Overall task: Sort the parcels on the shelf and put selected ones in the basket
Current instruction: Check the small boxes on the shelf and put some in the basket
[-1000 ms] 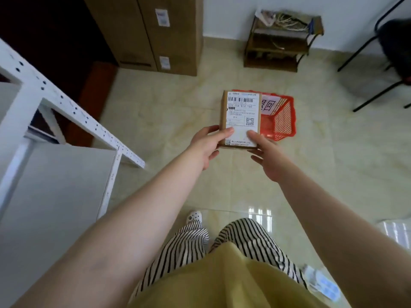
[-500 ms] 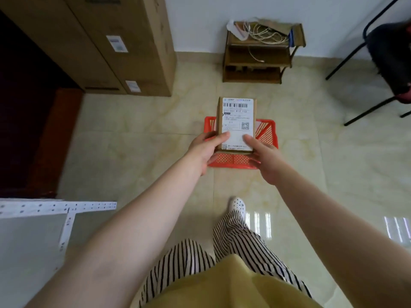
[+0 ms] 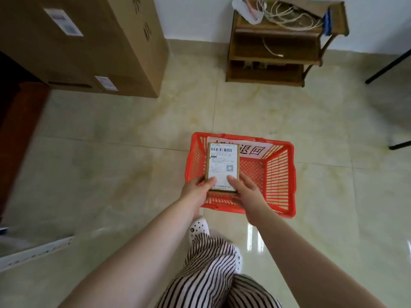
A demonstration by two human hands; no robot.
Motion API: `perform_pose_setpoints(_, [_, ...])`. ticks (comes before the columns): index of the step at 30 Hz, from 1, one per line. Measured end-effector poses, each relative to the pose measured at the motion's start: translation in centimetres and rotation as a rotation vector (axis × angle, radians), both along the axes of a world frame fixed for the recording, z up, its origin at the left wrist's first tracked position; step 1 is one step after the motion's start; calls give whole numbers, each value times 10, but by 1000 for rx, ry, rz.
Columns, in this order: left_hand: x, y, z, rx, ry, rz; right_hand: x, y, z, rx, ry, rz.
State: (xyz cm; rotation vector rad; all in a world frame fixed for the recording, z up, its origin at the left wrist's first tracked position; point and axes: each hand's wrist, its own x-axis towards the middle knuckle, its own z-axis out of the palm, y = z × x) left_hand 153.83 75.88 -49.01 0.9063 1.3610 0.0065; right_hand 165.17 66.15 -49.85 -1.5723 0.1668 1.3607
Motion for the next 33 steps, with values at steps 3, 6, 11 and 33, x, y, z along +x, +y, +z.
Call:
perform_pose_setpoints(3, [12,8,-99,53,88,-15,11,12,-99,-55,13,35])
perform_pose_setpoints(6, [22,17,-185,109,166,-96,21,23,-188,-91,36,76])
perform_pose_setpoints(11, [36,40,-293,155,229,-220,39,53,-299,-106,-12,209])
perform_pose_setpoints(33, [62,79,-401,83,398,-218,38,106,-390,-276,-235,251])
